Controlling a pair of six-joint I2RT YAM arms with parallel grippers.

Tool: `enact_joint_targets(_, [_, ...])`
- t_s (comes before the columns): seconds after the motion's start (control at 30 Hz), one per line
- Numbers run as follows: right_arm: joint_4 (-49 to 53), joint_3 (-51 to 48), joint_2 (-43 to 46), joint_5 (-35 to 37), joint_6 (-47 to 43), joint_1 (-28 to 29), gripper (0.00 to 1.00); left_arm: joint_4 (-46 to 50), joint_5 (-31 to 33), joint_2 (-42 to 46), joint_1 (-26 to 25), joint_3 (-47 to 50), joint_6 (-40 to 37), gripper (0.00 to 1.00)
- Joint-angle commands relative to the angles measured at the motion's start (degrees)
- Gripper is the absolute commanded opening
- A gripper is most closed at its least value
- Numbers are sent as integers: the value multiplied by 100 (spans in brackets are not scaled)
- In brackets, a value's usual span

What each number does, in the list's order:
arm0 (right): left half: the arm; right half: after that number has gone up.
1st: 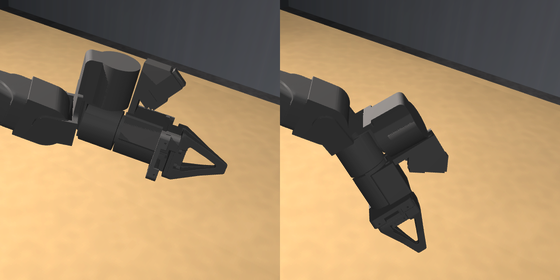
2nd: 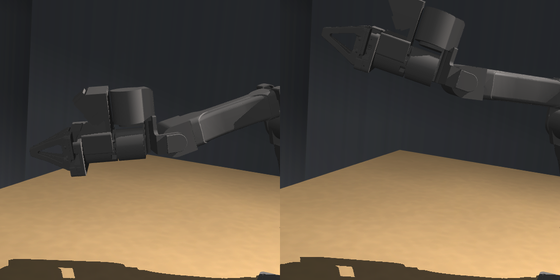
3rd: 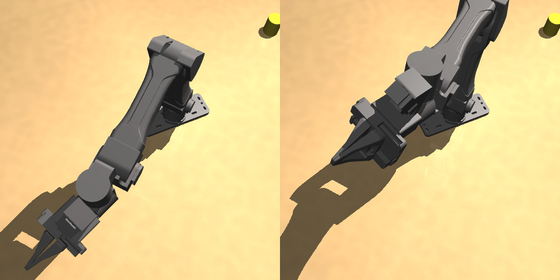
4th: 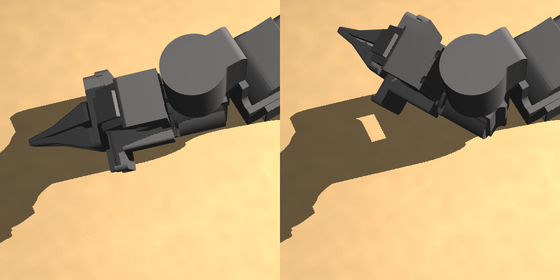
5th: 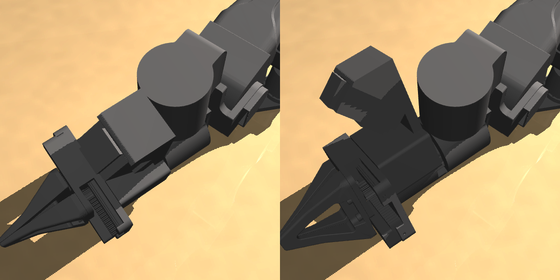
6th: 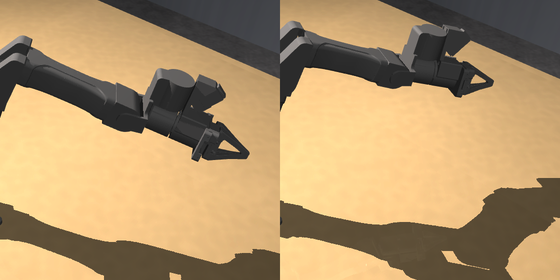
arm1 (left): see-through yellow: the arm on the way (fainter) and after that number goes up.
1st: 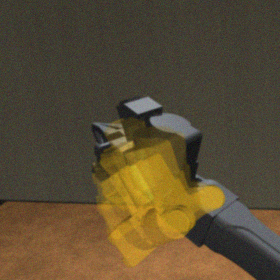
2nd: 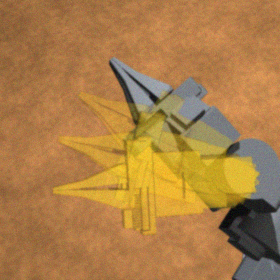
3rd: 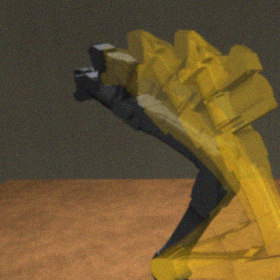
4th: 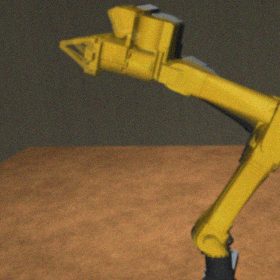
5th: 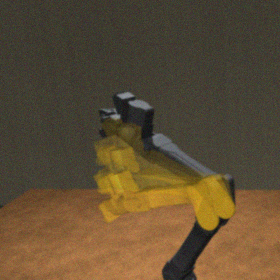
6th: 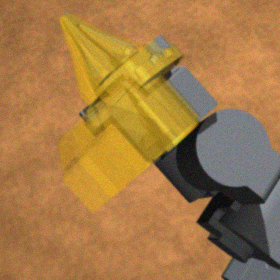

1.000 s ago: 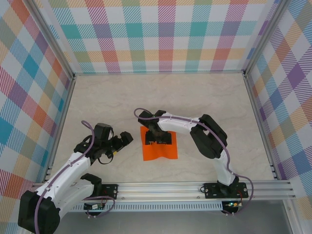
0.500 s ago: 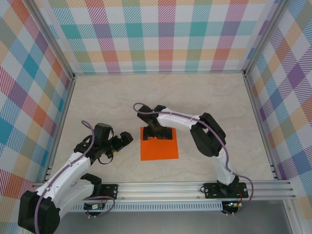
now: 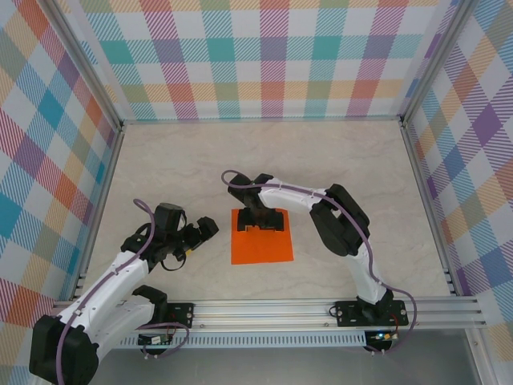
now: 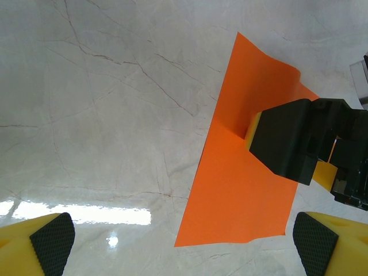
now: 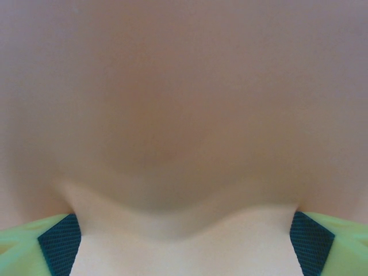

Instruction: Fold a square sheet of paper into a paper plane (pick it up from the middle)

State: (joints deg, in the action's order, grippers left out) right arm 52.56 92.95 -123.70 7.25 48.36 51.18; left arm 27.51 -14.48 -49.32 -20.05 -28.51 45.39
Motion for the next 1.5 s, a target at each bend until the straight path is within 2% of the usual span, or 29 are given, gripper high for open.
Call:
enact_joint_targets(0.0, [250, -336, -399, 21, 113, 94, 92, 41, -34, -53, 68, 66, 1, 100])
enact_joint_targets(0.17, [239, -165, -225, 40, 38, 94, 87, 62, -32, -45, 69, 65, -2, 100])
enact_joint_targets(0.53, [294, -31, 517, 143, -21, 30, 38, 141, 2, 50, 73, 31, 8, 100])
enact_joint_targets(0.63, [82, -248, 841, -114, 31, -76, 29, 167, 8, 61, 69, 26, 7, 100])
enact_joint_targets(0.77, [-591, -655, 1353, -946, 30, -325, 30, 193, 3, 113, 70, 28, 22, 100])
enact_joint_targets(0.93, [-2599, -1506, 2015, -3021, 281, -785, 31, 304, 19, 155, 72, -43, 4, 100])
enact_joint_targets(1.0, [-3184, -1676, 2079, -3604, 279, -908, 32, 319, -8, 200, 72, -83, 3, 100])
enact_joint_targets(1.27, [-3376, -1935, 1313, -4210, -294, -1144, 35, 109, -289, -34, 67, -318, -100, 100])
enact_joint_targets(1.47, [-3113, -2030, 918, -4138, -669, -1296, 39, -279, -521, -379, 54, -314, 50, 99])
